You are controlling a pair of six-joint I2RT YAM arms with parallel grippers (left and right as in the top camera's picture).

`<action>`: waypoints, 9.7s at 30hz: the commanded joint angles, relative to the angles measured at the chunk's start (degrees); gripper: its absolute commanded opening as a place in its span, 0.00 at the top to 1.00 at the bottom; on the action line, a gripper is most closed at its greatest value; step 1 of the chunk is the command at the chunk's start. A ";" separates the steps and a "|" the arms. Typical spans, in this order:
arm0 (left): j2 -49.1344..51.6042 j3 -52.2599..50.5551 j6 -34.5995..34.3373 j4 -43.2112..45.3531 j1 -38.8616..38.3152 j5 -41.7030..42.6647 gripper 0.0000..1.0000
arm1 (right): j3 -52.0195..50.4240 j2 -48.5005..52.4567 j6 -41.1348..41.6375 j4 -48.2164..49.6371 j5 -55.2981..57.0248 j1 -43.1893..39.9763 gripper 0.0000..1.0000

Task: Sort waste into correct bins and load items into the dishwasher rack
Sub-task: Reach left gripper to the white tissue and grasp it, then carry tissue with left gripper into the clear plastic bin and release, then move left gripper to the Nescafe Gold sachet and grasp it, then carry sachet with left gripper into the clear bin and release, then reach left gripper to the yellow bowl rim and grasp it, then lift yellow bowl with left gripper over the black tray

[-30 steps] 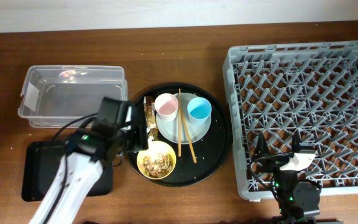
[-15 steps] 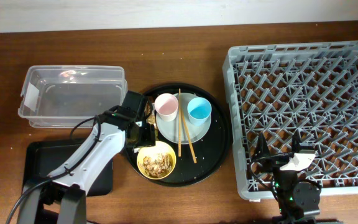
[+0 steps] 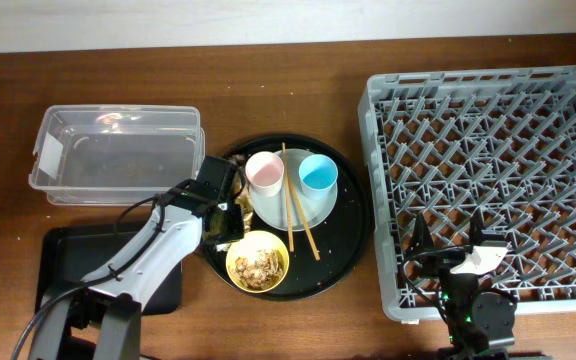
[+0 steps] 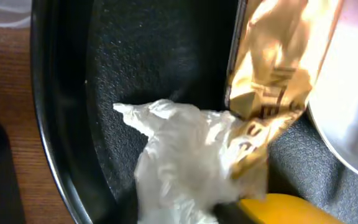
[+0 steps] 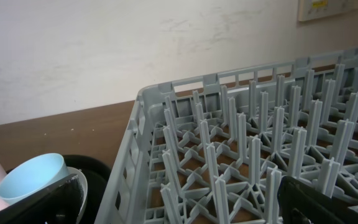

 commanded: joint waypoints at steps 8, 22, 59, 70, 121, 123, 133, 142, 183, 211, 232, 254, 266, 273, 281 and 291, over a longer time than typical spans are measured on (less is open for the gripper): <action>-3.56 5.84 0.72 -5.25 -0.20 -0.70 1.00 | -0.44 -0.37 -0.13 -0.22 0.26 -0.31 0.02; -17.35 17.09 0.81 -10.67 2.43 -24.72 0.99 | -0.44 -0.37 -0.15 -0.22 0.26 -0.31 0.02; -12.85 18.71 7.50 -9.79 17.79 9.66 0.59 | -0.44 -0.24 -0.13 -0.22 0.26 -0.31 0.02; -11.80 8.59 0.96 -3.98 2.16 -0.24 0.78 | -0.44 -0.22 -0.13 -0.22 0.26 -0.31 0.02; 13.05 4.87 -2.40 22.88 -1.33 -8.90 0.62 | -0.44 -0.22 -0.15 -0.22 0.26 -0.31 0.02; 13.03 4.87 -2.38 22.38 -1.33 -9.46 0.71 | -0.44 -0.22 -0.13 -0.22 0.26 -0.31 0.02; 3.30 6.08 -0.63 20.81 -1.33 -9.42 0.86 | -0.44 -0.22 -0.13 -0.22 0.26 -0.31 0.02; -16.20 6.08 2.38 18.23 1.95 -14.58 0.85 | -0.44 -0.22 -0.13 -0.22 0.26 -0.31 0.02; -30.42 6.03 1.11 -21.38 -5.53 7.61 0.72 | -0.44 -0.22 -0.13 -0.22 0.26 -0.31 0.01; 0.87 6.01 -2.84 -14.10 -28.11 4.04 0.82 | -0.44 -0.22 -0.13 -0.24 0.26 -0.31 0.02; -1.36 12.39 -5.07 -22.99 -27.58 -14.71 0.79 | -0.44 -0.22 -0.13 -0.22 0.26 -0.31 0.02; 8.02 10.80 -9.77 -10.14 -25.33 -15.52 0.65 | -0.44 -0.22 -0.13 -0.22 0.26 -0.31 0.02; 8.11 8.39 -9.77 -7.56 -24.90 -13.25 0.76 | -0.44 -0.22 -0.13 -0.22 0.26 -0.31 0.02; 8.11 7.93 -9.77 -7.13 -24.90 -13.25 0.89 | -0.44 -0.22 -0.13 -0.24 0.26 -0.31 0.02; 6.99 8.98 -9.73 -9.29 -24.90 -13.22 1.00 | -0.44 -0.22 -0.13 -0.22 0.26 -0.31 0.02; -9.62 16.22 -3.45 -21.40 -18.73 -3.58 1.00 | -0.44 -0.22 -0.13 -0.22 0.26 -0.31 0.02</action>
